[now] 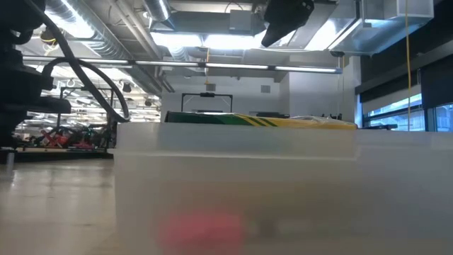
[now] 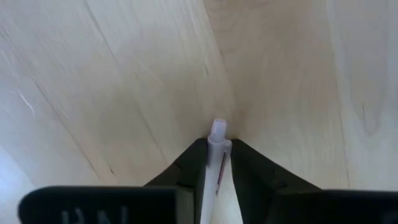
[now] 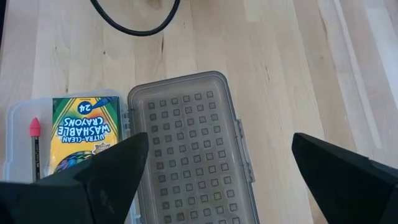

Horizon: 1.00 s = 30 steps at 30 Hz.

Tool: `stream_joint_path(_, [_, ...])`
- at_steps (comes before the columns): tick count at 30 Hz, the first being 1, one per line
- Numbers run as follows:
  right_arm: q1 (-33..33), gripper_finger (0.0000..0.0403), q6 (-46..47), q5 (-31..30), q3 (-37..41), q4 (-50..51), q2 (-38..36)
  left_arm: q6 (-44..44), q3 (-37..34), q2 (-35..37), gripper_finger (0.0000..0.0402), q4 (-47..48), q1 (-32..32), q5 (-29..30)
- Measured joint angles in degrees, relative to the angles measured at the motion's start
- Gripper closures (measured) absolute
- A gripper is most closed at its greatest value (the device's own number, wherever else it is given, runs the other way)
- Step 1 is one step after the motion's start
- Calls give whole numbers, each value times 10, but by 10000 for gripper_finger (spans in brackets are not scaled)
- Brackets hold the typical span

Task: Pack school essentials
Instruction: Put the pink pen into the supply box

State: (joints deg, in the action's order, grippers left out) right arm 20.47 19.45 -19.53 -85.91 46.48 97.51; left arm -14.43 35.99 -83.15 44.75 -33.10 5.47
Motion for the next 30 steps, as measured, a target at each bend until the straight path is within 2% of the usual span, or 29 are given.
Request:
stream_joint_path(5, [0, 6, 1, -8, 0, 0, 0, -2, 0, 0, 353, 0, 0, 1])
stream_joint_path(12, [0, 6, 2, -19, 0, 0, -4, -4, 10, -2, 358, 3, 0, 5])
stream_joint_path(19, [0, 6, -3, -19, 0, 4, -30, -26, 46, -3, 360, -34, 3, 65])
stream_joint_path(30, [0, 6, -3, -27, 0, 60, -65, -52, 124, -3, 360, -40, 24, 80])
